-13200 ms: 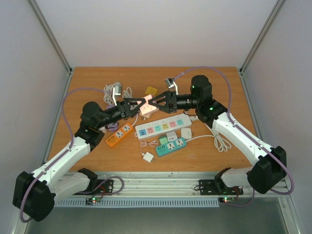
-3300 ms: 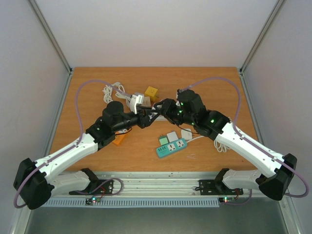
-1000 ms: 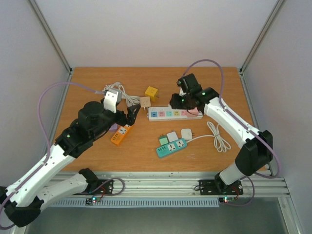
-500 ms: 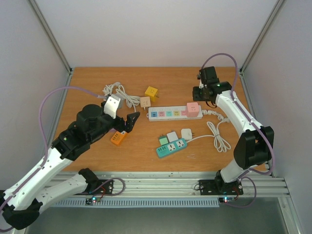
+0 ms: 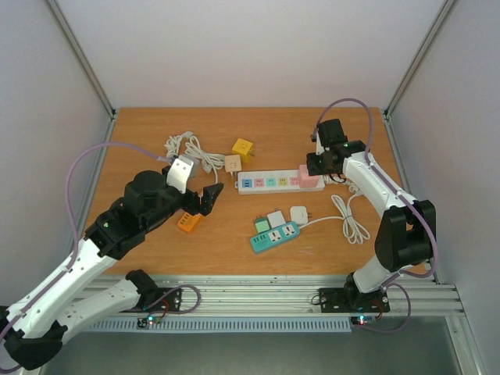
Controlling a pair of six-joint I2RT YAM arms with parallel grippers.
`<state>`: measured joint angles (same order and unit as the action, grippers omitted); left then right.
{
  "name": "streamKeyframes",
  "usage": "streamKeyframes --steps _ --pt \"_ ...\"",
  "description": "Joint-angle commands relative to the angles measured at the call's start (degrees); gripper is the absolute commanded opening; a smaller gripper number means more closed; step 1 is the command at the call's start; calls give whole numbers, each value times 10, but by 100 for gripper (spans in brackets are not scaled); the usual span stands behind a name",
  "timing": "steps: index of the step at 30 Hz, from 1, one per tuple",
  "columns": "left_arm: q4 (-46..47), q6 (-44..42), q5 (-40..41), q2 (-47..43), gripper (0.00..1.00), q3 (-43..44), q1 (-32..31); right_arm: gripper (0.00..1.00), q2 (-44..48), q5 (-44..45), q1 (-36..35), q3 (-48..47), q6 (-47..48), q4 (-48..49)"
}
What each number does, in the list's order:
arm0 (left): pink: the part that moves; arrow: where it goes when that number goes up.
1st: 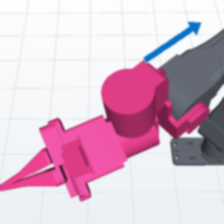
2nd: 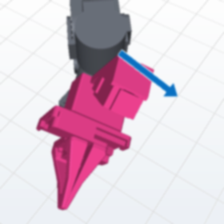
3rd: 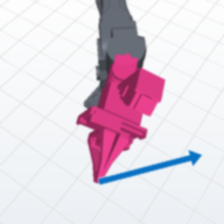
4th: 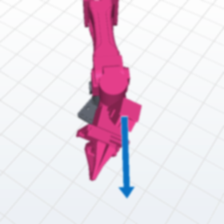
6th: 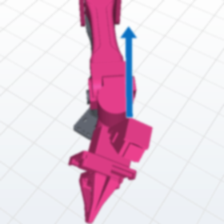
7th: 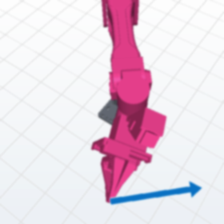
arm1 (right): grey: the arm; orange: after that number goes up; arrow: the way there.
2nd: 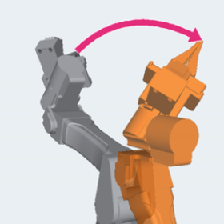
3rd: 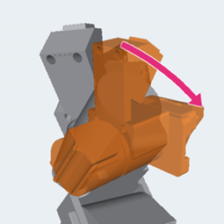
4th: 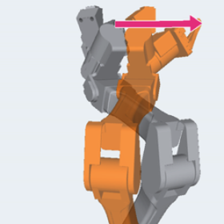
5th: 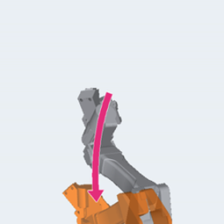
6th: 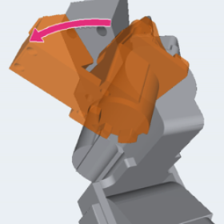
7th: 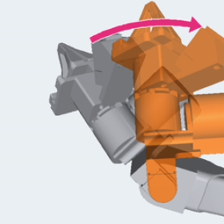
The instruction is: Insert the plug
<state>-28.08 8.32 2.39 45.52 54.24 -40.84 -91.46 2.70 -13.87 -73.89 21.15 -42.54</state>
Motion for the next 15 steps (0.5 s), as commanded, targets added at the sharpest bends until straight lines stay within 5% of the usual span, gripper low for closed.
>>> streamKeyframes --steps 1,15 --pt "27 -2 11 -9 99 -7 1 39 3 -37 0 5 21 26" --pt "32 6 6 10 99 -12 1 39 -4 0 0 25 16 31"
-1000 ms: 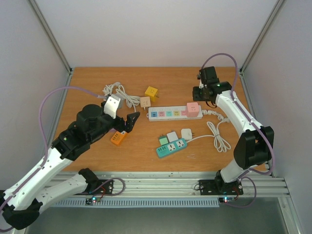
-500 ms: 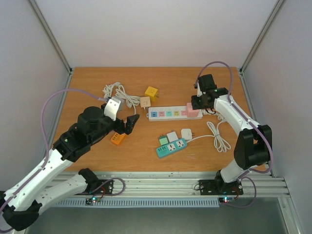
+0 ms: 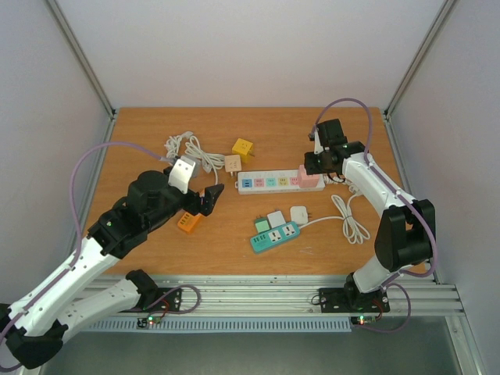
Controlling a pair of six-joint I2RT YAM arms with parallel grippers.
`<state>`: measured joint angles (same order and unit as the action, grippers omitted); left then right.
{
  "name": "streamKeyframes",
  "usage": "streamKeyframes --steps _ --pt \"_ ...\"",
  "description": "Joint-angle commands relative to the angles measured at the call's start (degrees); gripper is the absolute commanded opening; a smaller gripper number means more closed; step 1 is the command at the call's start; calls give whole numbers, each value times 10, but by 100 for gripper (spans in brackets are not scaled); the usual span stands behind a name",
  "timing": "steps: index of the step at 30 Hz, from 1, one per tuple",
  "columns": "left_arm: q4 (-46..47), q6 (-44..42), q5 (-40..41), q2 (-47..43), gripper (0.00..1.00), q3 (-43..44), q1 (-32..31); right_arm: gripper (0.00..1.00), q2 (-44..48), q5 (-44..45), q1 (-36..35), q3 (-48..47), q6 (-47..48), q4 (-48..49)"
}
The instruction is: Insert the plug
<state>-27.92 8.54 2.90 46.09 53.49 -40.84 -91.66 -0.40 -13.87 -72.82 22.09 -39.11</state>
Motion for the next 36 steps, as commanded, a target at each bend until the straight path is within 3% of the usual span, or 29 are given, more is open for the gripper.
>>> streamKeyframes --steps 1,8,15,28,36 --pt "31 3 1 5 99 -4 1 39 -3 37 0 15 7 -2" --pt "29 3 5 5 99 -4 1 39 3 38 0 12 9 -6" --pt "30 3 4 8 99 -4 2 39 -5 -20 0 4 8 -30" --pt "30 3 5 14 99 -4 1 40 -18 2 -3 5 -6 -44" --pt "31 2 8 17 99 -4 2 39 -49 103 -36 25 -25 -39"
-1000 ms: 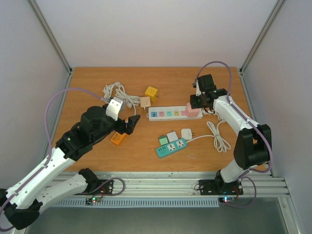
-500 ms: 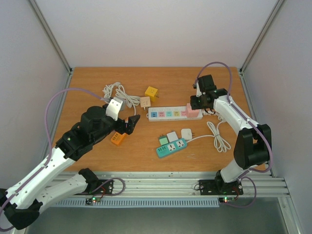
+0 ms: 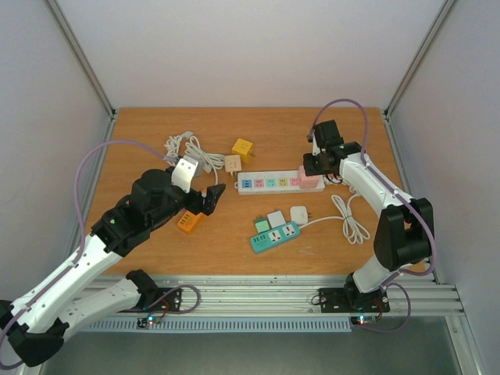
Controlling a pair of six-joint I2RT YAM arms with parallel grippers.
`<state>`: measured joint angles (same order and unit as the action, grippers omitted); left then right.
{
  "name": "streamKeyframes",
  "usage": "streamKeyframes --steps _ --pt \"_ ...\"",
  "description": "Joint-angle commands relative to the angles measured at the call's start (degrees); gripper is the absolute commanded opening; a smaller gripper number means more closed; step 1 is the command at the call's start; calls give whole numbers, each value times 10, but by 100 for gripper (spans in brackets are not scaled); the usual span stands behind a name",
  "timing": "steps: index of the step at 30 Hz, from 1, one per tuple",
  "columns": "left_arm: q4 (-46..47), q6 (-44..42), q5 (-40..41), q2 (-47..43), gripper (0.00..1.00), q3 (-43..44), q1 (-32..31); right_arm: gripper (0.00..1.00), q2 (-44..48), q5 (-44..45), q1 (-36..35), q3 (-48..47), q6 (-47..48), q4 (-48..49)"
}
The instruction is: Insert the plug
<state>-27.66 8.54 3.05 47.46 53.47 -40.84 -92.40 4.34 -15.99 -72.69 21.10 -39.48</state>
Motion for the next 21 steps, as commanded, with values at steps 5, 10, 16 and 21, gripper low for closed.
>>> streamKeyframes --steps 5,10,16,21 --pt "28 2 9 4 99 -4 2 39 -49 53 -17 38 -34 -36" --pt "27 2 9 5 99 -4 2 39 -47 55 -17 54 -72 -36" --pt "27 1 11 5 99 -4 2 38 -36 67 -17 84 -118 -12" --pt "26 1 11 5 99 -5 2 39 -37 78 -17 96 -123 -1"
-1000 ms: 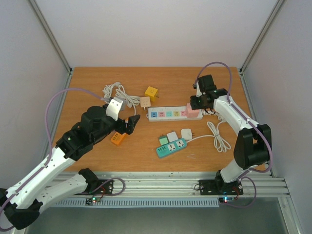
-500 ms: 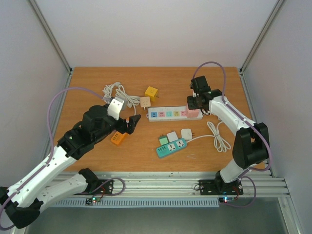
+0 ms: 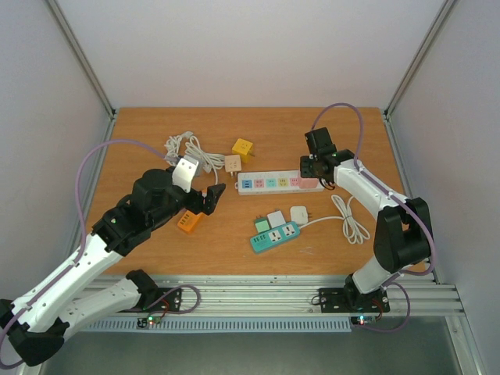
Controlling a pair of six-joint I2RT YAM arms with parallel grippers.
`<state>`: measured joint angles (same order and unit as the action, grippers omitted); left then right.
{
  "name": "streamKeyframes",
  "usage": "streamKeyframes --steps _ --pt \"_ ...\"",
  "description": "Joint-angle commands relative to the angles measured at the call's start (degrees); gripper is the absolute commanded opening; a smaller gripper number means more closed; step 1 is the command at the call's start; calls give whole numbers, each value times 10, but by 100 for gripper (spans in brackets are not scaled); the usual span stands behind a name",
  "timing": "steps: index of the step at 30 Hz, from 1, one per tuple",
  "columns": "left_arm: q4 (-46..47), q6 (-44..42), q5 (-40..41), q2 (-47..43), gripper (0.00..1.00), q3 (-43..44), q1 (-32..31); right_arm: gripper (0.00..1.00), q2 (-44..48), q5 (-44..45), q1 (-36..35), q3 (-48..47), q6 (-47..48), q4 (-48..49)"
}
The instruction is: Insert the plug
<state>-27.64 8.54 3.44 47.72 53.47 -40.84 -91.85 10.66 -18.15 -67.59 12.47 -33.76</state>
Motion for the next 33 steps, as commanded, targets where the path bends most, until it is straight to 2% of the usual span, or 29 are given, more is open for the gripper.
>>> streamKeyframes --steps 1,5,8,10,14,17,22,27,33 --pt "26 1 6 3 99 -5 1 39 -43 14 5 47 -37 -57" --pt "27 2 6 4 99 -5 2 42 -44 28 -1 44 -33 -58" --pt "26 2 8 4 99 -5 1 48 -34 40 -5 31 -34 -70" --pt "26 2 8 4 99 -5 2 55 -22 42 -6 12 -40 -89" --pt "24 3 15 7 99 -3 2 78 21 14 -7 -21 -48 -111" --pt "15 14 26 11 99 4 2 87 63 -13 -9 -36 -55 -123" --pt "-5 32 57 24 99 19 4 89 96 -23 -34 -65 -72 -165" --pt "-12 46 114 9 99 18 6 89 104 0 -103 -89 -116 -170" --pt "15 46 168 -45 99 -8 10 89 10 3 -181 -150 -179 -105"
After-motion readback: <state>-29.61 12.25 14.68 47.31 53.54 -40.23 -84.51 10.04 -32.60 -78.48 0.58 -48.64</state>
